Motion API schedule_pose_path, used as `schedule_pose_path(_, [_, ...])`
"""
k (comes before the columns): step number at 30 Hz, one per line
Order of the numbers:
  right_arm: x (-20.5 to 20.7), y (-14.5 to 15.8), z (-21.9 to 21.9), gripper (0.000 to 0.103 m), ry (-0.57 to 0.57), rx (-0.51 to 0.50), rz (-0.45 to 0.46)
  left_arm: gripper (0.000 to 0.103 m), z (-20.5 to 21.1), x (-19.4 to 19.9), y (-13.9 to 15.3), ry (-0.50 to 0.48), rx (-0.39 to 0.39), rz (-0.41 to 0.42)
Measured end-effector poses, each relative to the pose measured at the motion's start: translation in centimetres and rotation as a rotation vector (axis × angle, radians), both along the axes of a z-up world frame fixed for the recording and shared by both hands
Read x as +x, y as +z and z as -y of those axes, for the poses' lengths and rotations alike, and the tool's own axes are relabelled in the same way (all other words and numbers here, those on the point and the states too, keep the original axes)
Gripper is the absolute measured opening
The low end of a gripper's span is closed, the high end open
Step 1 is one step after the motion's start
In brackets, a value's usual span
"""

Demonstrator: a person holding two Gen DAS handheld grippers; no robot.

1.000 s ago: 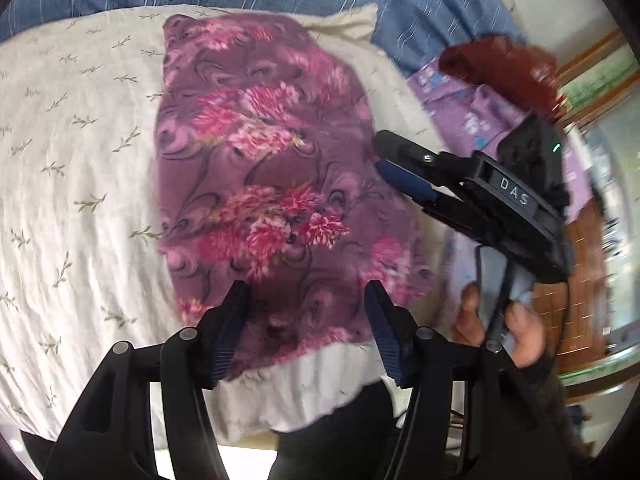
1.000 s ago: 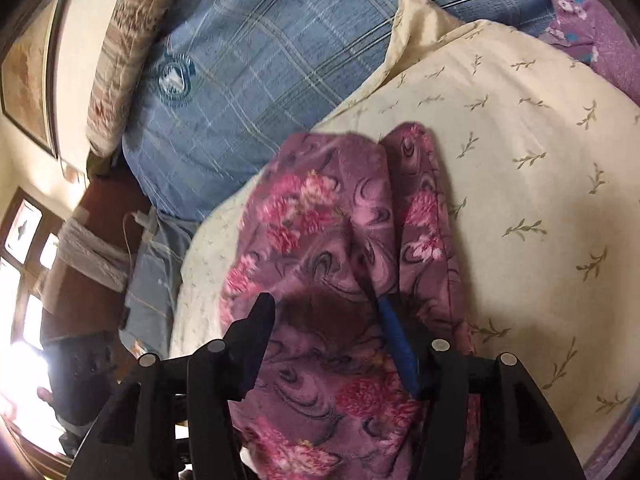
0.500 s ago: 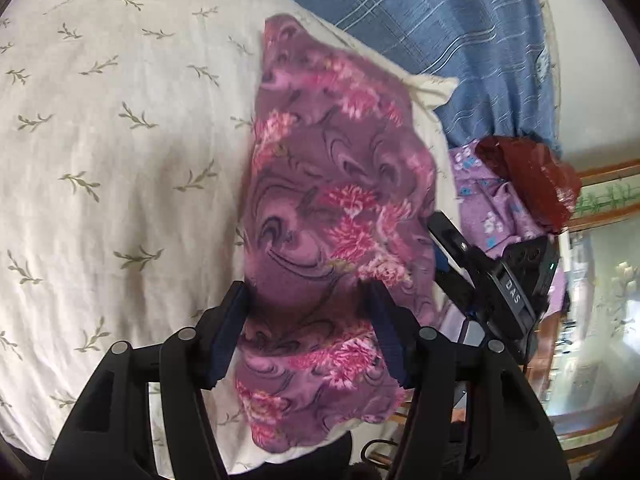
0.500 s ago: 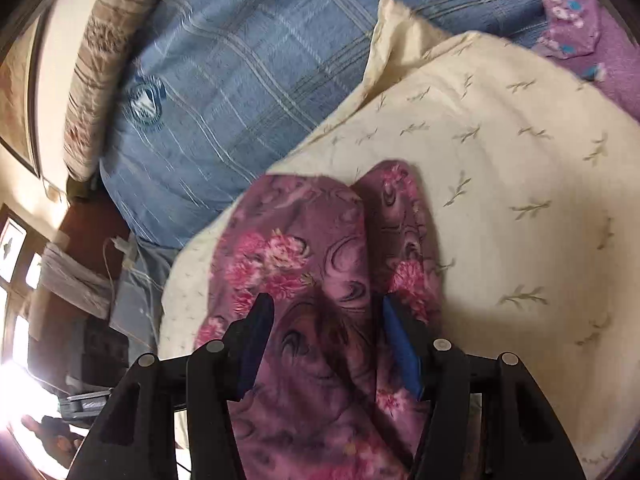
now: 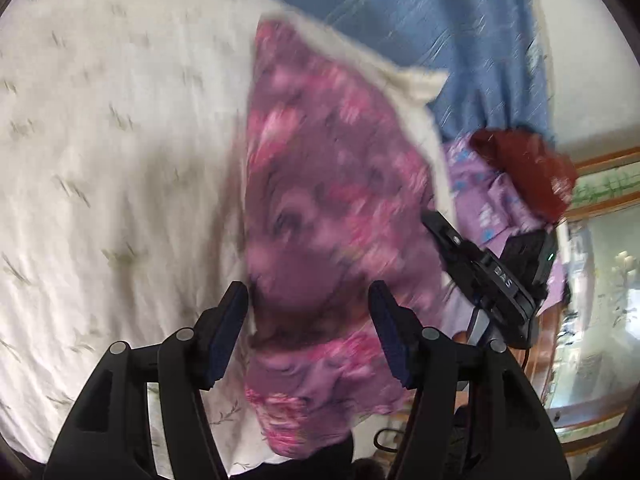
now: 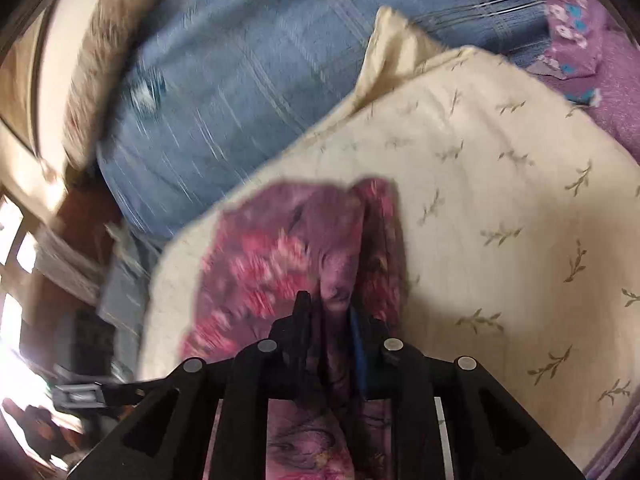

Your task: Fold small clothes

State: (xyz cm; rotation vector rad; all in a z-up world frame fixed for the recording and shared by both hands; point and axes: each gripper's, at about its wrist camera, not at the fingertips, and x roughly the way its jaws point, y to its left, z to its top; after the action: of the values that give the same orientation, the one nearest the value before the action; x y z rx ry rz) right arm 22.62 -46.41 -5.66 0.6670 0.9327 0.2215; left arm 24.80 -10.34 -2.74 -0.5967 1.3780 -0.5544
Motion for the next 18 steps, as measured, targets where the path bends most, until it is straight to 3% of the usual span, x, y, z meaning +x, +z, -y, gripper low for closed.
schedule_pose_path(1, [0.1,0.4,0.7,0.035,-0.014,0.041,0.020,0.061,-0.5,0.8,0.7,0.022,-0.001,0.023])
schedule_pose_path(3, [0.6,0.9,1.5,0.043,-0.059,0.058,0.038,0.067,-0.6,2.5,1.3,0.043,0.023,0.052])
schedule_pose_path(5, [2.4,0.3,1.2,0.043,-0.046,0.055,0.016,0.068,0.5,4.7,1.0,0.027,0.065,0.057])
schedule_pose_path(7, [3.9,-0.9,0.4,0.043,-0.030,0.052,-0.031,0.068,1.8,6.4,-0.5,0.017,0.076,0.009])
schedule_pose_path(8, [4.6,-1.6,-0.2,0.041,-0.012,0.047,-0.059,0.067,2.5,7.1,-1.2,0.018,0.073,-0.010])
schedule_pose_path(9, [5.1,-1.9,-0.9,0.014,0.031,0.036,-0.064,0.066,3.1,7.3,-1.6,0.021,0.086,-0.011])
schedule_pose_path(10, [5.2,-1.5,-1.5,0.008,0.058,0.003,-0.048,0.066,3.6,7.1,-1.4,0.024,0.117,0.020])
schedule_pose_path(12, [4.8,0.2,-1.6,0.008,0.049,-0.068,0.041,0.062,4.5,6.9,-0.9,0.031,0.195,0.114])
schedule_pose_path(13, [4.8,0.2,-1.4,0.008,0.035,-0.069,0.043,0.061,5.3,7.0,-0.7,0.027,0.231,0.144])
schedule_pose_path(17, [5.5,-2.8,-1.2,0.008,0.042,-0.164,-0.085,0.060,7.0,6.8,-1.1,0.008,0.322,0.208])
schedule_pose_path(18, [5.2,-2.9,-1.1,0.010,0.035,-0.159,-0.080,0.060,7.2,6.9,-1.0,0.010,0.335,0.220])
